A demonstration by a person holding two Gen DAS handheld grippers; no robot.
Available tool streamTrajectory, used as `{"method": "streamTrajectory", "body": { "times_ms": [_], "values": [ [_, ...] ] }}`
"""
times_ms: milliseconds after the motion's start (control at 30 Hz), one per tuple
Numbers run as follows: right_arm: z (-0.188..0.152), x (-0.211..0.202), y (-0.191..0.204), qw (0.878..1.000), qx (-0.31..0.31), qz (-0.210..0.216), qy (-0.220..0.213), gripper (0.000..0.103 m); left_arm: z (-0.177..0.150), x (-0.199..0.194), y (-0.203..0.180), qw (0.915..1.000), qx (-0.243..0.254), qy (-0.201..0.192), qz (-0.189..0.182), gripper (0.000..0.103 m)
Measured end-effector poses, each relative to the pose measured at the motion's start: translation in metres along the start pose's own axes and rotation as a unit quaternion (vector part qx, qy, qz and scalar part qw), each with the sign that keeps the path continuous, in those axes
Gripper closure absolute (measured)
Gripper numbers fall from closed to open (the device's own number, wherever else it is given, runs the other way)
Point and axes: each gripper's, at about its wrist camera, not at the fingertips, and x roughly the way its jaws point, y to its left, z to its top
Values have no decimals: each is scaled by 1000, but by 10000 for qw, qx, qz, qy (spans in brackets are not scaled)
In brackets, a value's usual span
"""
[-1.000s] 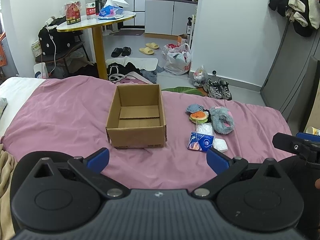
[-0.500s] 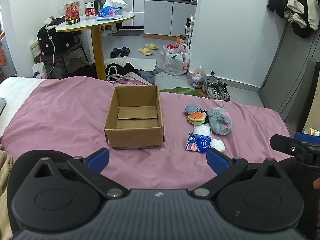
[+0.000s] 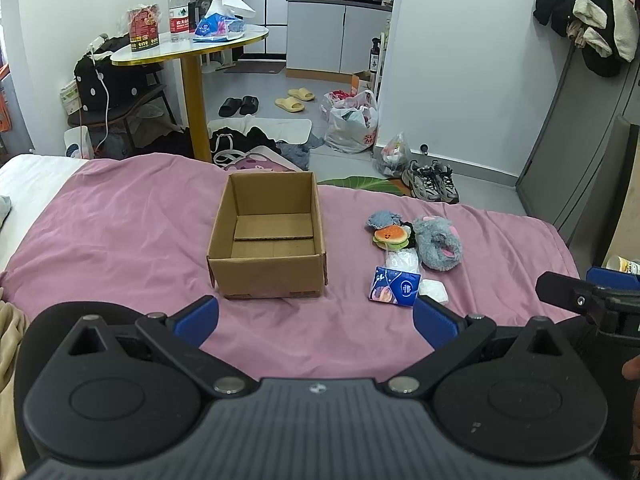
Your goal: Organize soft objects
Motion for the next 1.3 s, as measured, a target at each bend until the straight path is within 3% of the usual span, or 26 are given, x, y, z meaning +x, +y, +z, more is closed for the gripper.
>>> {"method": "streamTrajectory", "body": {
  "times_ms": [600,1300],
  "values": [
    [-2,12,0,10000,23,72,0,0,1,4,0,10000,-48,8,78,0],
    [6,47,-14,9994,183,29,288,0,14,37,2,9997,-104,191,64,0]
  ]
}}
